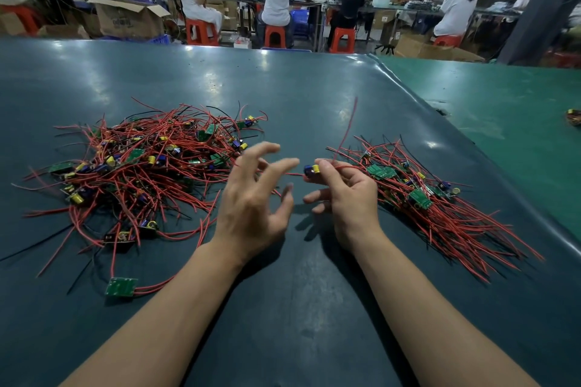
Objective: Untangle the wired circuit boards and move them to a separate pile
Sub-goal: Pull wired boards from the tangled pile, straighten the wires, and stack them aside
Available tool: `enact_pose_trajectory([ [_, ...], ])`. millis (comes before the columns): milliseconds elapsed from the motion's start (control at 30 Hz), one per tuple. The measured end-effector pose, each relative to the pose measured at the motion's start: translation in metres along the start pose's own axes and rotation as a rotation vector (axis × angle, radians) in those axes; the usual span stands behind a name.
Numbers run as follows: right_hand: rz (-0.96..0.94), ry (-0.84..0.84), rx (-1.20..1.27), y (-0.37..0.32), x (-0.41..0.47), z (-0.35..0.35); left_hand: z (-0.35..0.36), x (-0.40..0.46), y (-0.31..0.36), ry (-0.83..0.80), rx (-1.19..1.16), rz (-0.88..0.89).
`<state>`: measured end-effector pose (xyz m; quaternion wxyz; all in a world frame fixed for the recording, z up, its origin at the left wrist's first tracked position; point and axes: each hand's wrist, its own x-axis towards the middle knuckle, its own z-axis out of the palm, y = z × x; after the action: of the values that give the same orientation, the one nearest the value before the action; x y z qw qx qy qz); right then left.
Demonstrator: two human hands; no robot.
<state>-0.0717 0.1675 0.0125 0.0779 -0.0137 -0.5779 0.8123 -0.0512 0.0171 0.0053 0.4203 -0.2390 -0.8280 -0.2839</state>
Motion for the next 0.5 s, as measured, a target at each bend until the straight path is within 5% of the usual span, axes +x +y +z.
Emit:
enact_pose_trajectory([
  [200,-0.046,0.215,0.078,-0.002,0.004,-0.005,-0.002,0.002,0.001,0.291,-0.157,-0.200],
  [400,-0.105,-0.005,-0.039,-0.002,-0.011,0.006,0.007,-0.001,0.002,-0.270,-0.245,-0.262],
  [500,-0.150,-0.127,-0.161,0.003,-0.017,0.011,0.007,0.004,-0.003,-0.214,-0.434,-0.401],
])
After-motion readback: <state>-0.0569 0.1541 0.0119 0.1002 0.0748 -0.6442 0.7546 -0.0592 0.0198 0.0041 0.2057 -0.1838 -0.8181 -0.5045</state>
